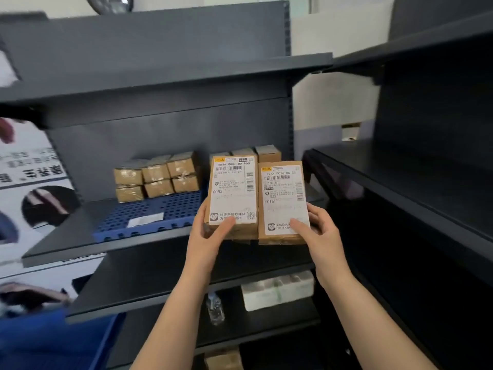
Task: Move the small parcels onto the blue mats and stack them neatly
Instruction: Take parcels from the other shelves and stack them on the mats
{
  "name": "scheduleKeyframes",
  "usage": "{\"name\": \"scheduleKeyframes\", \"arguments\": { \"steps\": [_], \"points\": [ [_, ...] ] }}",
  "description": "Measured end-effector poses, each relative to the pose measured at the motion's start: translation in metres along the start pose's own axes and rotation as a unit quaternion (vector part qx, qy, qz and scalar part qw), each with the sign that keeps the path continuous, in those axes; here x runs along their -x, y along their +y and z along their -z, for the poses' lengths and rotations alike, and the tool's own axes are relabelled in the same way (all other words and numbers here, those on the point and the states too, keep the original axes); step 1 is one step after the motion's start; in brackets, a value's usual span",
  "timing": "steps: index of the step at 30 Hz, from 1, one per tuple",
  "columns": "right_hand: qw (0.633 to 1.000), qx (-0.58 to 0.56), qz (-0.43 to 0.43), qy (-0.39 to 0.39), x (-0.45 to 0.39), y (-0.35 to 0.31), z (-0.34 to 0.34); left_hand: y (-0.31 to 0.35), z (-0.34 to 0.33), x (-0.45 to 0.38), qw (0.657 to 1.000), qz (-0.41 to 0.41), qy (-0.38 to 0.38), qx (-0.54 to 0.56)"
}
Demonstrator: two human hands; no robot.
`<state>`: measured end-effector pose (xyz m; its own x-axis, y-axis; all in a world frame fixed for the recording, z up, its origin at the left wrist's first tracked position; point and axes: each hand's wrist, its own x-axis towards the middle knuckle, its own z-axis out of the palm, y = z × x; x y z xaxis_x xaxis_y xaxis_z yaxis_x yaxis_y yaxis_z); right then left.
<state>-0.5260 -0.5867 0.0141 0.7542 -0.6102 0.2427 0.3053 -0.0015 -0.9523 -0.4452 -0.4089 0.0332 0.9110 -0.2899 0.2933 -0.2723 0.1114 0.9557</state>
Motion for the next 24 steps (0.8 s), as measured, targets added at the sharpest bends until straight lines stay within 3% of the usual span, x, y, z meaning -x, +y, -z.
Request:
{"name": "scheduleKeyframes", "arguments": {
  "steps": [10, 24],
  "points": [
    [0.995, -0.027, -0.005, -0.1, -0.071, 0.019, -0.061, -0.007, 0.037, -0.051, 0.993, 0.007, 0.103, 0.049],
    [0.966, -0.092, -0.068, -0.232, -0.155, 0.039, -0.157, -0.007, 0.08, -0.112, 0.954, -0.021, 0.295, 0.053]
  ]
}}
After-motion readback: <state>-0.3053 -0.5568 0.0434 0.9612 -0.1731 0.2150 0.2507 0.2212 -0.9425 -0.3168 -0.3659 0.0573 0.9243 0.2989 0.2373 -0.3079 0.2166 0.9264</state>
